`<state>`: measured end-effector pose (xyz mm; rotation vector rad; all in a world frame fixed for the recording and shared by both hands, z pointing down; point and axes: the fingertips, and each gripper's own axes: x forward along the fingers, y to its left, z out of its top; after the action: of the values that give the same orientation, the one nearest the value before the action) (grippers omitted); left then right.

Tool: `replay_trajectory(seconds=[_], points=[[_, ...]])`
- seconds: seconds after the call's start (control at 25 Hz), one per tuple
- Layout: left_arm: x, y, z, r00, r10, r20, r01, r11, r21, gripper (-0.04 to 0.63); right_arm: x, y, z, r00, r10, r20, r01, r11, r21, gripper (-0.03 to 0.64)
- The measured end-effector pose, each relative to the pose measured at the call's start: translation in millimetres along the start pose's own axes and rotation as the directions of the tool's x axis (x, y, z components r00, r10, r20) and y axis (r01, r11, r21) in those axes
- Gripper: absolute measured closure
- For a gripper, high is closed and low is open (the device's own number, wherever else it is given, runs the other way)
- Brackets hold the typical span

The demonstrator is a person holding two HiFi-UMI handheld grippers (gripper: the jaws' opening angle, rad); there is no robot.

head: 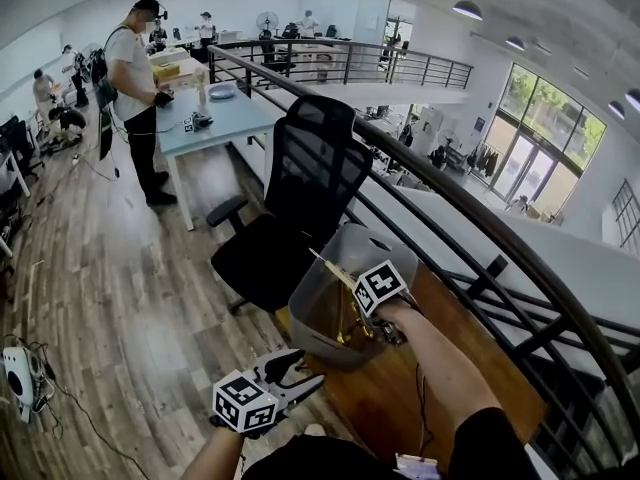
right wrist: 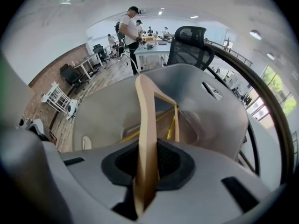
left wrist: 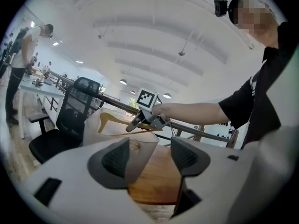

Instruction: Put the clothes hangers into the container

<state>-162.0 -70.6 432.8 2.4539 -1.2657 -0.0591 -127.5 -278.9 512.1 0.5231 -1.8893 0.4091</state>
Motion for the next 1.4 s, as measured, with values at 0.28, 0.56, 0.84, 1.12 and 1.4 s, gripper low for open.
replay_trajectory(seconds=[0.28,0.56,0.84,1.12,1.4], points=[[3.8,2.3,-7.9,1.0,0.006,-0.028,-0.006,1.0,-0.001,0.311,-10.4,15.6,2.4,0.996,0.019,0.089,-0.016,1.0,-0.027,0.449],[6.5,1.4,-3.0,0.999,0.011,-0.031,-0.011,1.0,0.019,0.311,-60.3,24.2,0.2,0.951,-0.008,0.309,0.009,1.0,-0.001,0.41],[11.2,-3.2,7.3,0.999,0.035,-0.019,-0.034,0.998,0.051,0.313,-119.9,27.8,-24.2,0.844,-0.07,0.532,0.032,0.996,0.08,0.447],[2.4,-12.9,9.2,1.0,0.014,0.005,-0.015,0.997,0.08,0.327,-158.0,42.4,-73.5,0.739,-0.148,0.657,0.052,0.985,0.164,0.488],[-14.3,-32.1,19.0,0.998,0.017,0.058,-0.025,0.989,0.142,0.397,-181.8,63.5,-133.1,0.641,-0.273,0.718,0.114,0.958,0.263,0.58]])
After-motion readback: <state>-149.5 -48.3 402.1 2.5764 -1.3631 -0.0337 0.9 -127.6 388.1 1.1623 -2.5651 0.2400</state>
